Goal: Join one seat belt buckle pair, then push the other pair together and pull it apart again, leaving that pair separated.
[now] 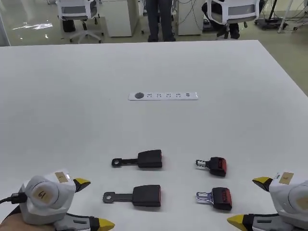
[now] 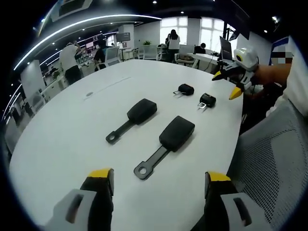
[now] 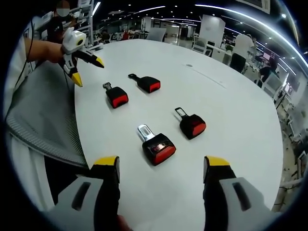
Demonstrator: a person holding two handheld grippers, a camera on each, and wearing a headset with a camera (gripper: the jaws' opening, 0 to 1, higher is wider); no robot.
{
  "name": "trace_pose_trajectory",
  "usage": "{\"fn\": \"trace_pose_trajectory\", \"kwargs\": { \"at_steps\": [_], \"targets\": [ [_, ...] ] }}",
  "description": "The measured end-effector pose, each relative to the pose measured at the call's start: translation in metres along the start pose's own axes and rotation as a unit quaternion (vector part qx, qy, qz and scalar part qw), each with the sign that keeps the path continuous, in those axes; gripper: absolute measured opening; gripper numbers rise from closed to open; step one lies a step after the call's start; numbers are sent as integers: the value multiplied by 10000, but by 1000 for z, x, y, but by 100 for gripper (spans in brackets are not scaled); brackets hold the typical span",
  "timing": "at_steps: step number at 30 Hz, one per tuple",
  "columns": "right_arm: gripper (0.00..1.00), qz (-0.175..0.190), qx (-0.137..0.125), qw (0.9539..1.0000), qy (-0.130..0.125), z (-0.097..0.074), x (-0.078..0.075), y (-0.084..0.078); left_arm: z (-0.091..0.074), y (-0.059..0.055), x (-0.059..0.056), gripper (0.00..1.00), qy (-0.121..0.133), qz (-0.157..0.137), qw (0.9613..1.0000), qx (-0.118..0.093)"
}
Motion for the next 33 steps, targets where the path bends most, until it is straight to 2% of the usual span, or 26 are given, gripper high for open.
{"fn": "trace_pose_trajectory", "kwargs": {
  "at_steps": [2, 7, 10, 12, 15, 18, 20, 22, 23, 24, 29, 33],
  "targets": [
    [67, -50, -20, 10000, 53, 1, 1, 1, 4, 4, -1, 79, 34, 118, 9998, 124],
    [65, -262, 25, 9995, 149, 6, 5, 4, 11, 8, 0, 75, -156, 424, 9984, 336],
    [63, -447, 98, 9985, 313, 12, 5, 4, 18, 10, 3, 71, -269, 631, 9967, 430],
    [61, -492, 164, 9976, 454, 16, 7, 3, 22, 15, 2, 67, -400, 726, 9956, 436],
    [61, -670, 196, 9965, 460, 22, 6, 4, 25, 17, 2, 59, -575, 821, 9936, 521],
    [58, -872, 247, 9937, 658, 28, 7, 4, 33, 17, 5, 59, -656, 1131, 9888, 713],
    [56, -1043, 303, 9911, 768, 31, 8, 5, 37, 21, 6, 61, -685, 1291, 9861, 787],
    [55, -1171, 344, 9889, 848, 33, 10, 7, 40, 23, 5, 61, -821, 1475, 9814, 918],
    [53, -1186, 357, 9885, 862, 33, 10, 7, 41, 24, 5, 61, -833, 1501, 9807, 940],
    [53, -1260, 390, 9869, 932, 36, 9, 7, 42, 27, 4, 61, -840, 1626, 9779, 1009],
    [53, -1520, 473, 9819, 1028, 45, 5, 7, 51, 36, 9, 57, -960, 1784, 9724, 1156],
    [51, -1657, 565, 9777, 1157, 50, 2, 6, 58, 42, 9, 49, -1109, 1920, 9656, 1360]
  ]
}}
Point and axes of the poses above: the centre of the closed fingertips' face, and the gripper's own axes: z roughly forward along the fingers, x roughly to its left, y roughly out of its top, the point moved 8 cm from there along -z, roughly backward along the fingers, and after that the axes turned 11 degrees about -y, right-handed, at the moved point
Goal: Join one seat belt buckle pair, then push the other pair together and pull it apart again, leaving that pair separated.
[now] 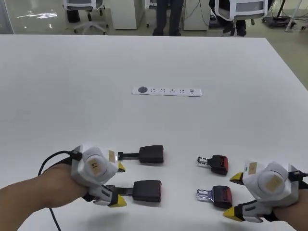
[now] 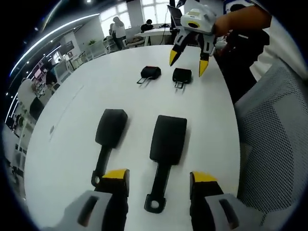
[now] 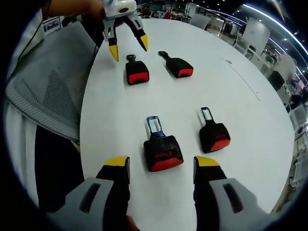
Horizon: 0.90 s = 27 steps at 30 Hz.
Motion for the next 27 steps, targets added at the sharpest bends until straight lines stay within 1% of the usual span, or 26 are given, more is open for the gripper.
{"fn": "trace_pose_trajectory", "kwargs": {
  "at_steps": [1, 2, 4, 6, 8, 10, 12, 15, 18, 19, 20, 21, 22, 27],
  "targets": [
    [51, -50, 20, 10000, 33, 2, -1, 0, 2, 2, 1, 47, -77, 74, 9999, 42],
    [50, -77, 48, 9999, 56, 1, -2, 1, 3, 4, 1, 46, -100, 97, 9999, 51],
    [48, -134, 58, 9999, 92, 2, -3, 1, 6, 10, 3, 45, -165, 169, 9997, 92],
    [47, -173, 118, 9996, 197, 5, -6, 0, 8, 15, 7, 45, -217, 244, 9994, 146],
    [45, -231, 148, 9991, 312, 8, -6, 0, 11, 18, 11, 44, -267, 297, 9990, 201],
    [43, -257, 186, 9986, 434, 11, -5, -2, 12, 22, 13, 44, -310, 300, 9989, 205],
    [43, -342, 235, 9979, 496, 12, -4, -3, 15, 25, 13, 44, -414, 347, 9982, 245],
    [42, -392, 284, 9970, 600, 14, -4, -3, 18, 27, 13, 42, -625, 420, 9966, 321],
    [40, -453, 366, 9956, 729, 18, -5, -5, 22, 27, 13, 40, -763, 395, 9956, 380],
    [39, -462, 371, 9954, 760, 18, -5, -5, 22, 26, 13, 40, -796, 419, 9950, 424],
    [39, -396, 364, 9954, 791, 17, -6, -3, 22, 26, 13, 39, -804, 432, 9948, 443],
    [38, -431, 338, 9954, 791, 18, -6, -3, 25, 24, 13, 39, -845, 455, 9940, 529],
    [37, -462, 353, 9950, 816, 19, -9, -3, 25, 23, 13, 39, -866, 466, 9935, 569],
    [35, -587, 423, 9932, 910, 22, -12, -2, 29, 23, 14, 37, -910, 466, 9929, 608]
  ]
}}
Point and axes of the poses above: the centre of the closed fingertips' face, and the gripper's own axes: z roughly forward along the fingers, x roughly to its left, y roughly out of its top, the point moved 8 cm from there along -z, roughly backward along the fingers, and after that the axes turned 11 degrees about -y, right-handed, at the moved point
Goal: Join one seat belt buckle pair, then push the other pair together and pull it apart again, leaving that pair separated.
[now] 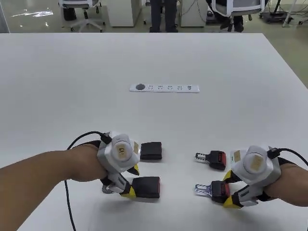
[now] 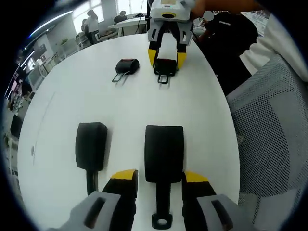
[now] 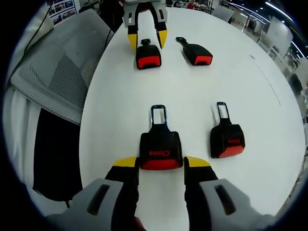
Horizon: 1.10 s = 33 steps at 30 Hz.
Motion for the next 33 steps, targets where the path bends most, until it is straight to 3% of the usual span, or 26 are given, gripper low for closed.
{"fn": "trace_pose_trajectory", "kwargs": {
  "at_steps": [10, 20, 26, 31, 33],
  "targets": [
    [33, -340, 185, 9992, 107, 2, -2, 3, 9, 4, 0, 35, -124, 89, 9998, 132],
    [32, -476, 289, 9983, 143, 2, -2, 4, 13, 11, -7, 34, -173, 362, 9983, 421],
    [32, -487, 287, 9983, 143, 1, -3, 4, 14, 10, -4, 33, -148, 429, 9972, 601],
    [32, -482, 272, 9984, 131, 3, -2, 4, 16, 10, -4, 33, -174, 455, 9969, 617],
    [32, -491, 266, 9983, 139, 3, -3, 4, 17, 8, -4, 33, -179, 421, 9975, 533]
  ]
}}
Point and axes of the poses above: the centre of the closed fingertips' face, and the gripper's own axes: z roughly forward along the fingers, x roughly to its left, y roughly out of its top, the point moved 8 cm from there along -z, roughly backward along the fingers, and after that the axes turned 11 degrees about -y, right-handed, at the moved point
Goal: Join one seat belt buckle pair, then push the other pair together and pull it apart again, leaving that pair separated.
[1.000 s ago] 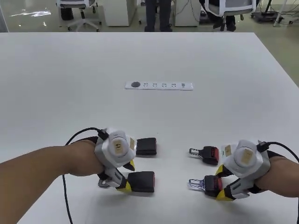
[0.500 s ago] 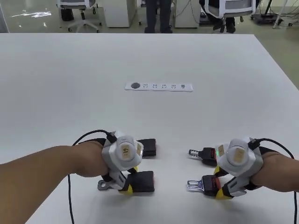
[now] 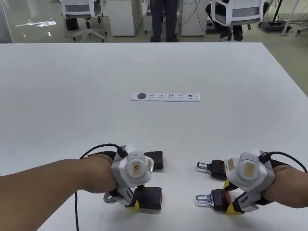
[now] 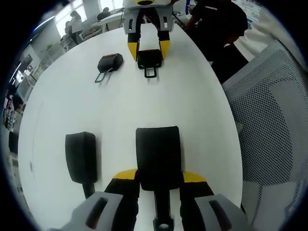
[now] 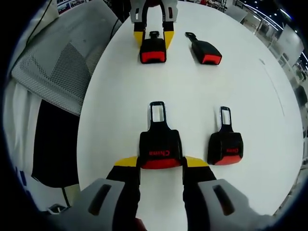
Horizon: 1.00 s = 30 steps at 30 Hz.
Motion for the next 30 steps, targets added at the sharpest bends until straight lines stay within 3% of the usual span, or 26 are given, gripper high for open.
{"fn": "trace_pose_trajectory", "kwargs": {
  "at_steps": [5, 10, 20, 24, 30],
  "targets": [
    [32, 22, 33, 10000, -32, 1, 1, 2, -1, -3, -2, 33, 54, -67, 9997, -247],
    [32, 93, -26, 9999, -43, -1, 2, 1, 0, -4, -3, 32, 95, -135, 9993, -347],
    [32, 261, -66, 9996, -77, 1, 0, 1, 2, -3, -2, 32, 96, -146, 9994, -295],
    [32, 113, -32, 9998, -170, 1, 8, 11, 2, -3, -2, 32, 100, -160, 9995, -259],
    [32, 271, -113, 9994, -160, 7, 8, 25, 1, -1, -2, 32, 96, -152, 9996, -210]
  ]
}}
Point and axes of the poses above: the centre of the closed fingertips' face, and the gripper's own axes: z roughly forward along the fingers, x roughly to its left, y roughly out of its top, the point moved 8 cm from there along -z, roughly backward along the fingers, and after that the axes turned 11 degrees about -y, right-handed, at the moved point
